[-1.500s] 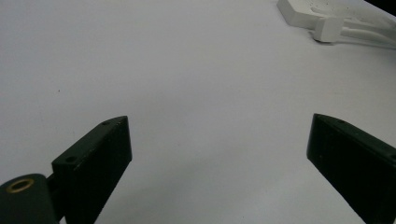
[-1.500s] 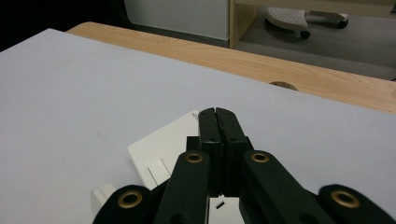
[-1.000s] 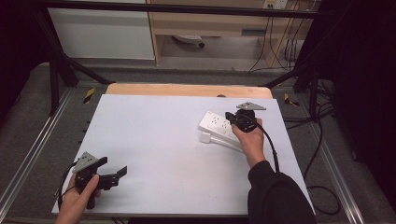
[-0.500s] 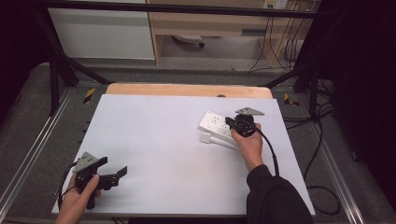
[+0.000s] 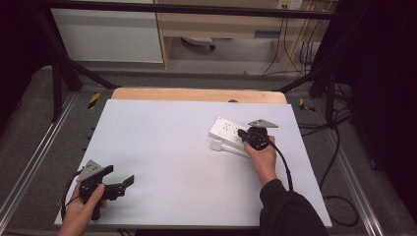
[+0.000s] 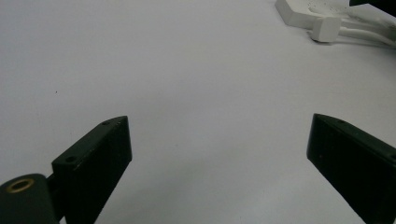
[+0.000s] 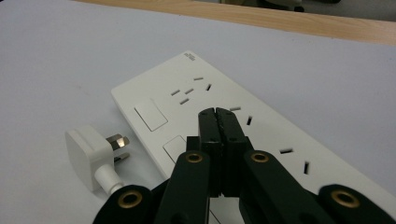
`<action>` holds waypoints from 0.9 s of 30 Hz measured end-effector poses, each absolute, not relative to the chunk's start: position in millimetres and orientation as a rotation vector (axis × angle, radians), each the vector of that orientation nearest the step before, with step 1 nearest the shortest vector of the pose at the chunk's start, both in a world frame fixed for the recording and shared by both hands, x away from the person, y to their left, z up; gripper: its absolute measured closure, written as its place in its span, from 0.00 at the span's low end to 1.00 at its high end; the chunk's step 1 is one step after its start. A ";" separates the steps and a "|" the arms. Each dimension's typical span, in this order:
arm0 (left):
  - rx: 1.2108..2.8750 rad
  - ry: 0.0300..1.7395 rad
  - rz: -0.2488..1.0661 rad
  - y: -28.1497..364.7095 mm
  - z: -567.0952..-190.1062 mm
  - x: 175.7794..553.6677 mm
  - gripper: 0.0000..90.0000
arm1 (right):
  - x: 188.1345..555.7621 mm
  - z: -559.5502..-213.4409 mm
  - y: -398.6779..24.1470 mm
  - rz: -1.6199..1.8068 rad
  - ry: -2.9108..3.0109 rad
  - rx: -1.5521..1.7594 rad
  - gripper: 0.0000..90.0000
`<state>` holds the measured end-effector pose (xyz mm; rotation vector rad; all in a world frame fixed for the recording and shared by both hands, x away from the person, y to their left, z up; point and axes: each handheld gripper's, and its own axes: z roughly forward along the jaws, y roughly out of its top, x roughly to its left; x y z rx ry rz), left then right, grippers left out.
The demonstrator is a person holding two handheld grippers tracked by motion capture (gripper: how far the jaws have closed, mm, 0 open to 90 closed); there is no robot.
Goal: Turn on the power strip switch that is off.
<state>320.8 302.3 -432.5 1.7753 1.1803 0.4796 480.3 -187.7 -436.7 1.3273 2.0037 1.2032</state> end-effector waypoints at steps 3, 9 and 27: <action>1.775 1.180 0.478 302.0 -432.5 320.7 0.07 | 479.6 -439.2 -187.2 1.205 2.007 1.325 1.00; 1.775 1.179 0.477 302.2 -432.6 320.7 0.07 | 478.5 -440.7 -182.5 1.195 2.019 1.314 1.00; 1.780 1.176 0.474 301.7 -432.7 320.8 0.07 | 477.0 -443.1 -179.2 1.176 2.030 1.299 1.00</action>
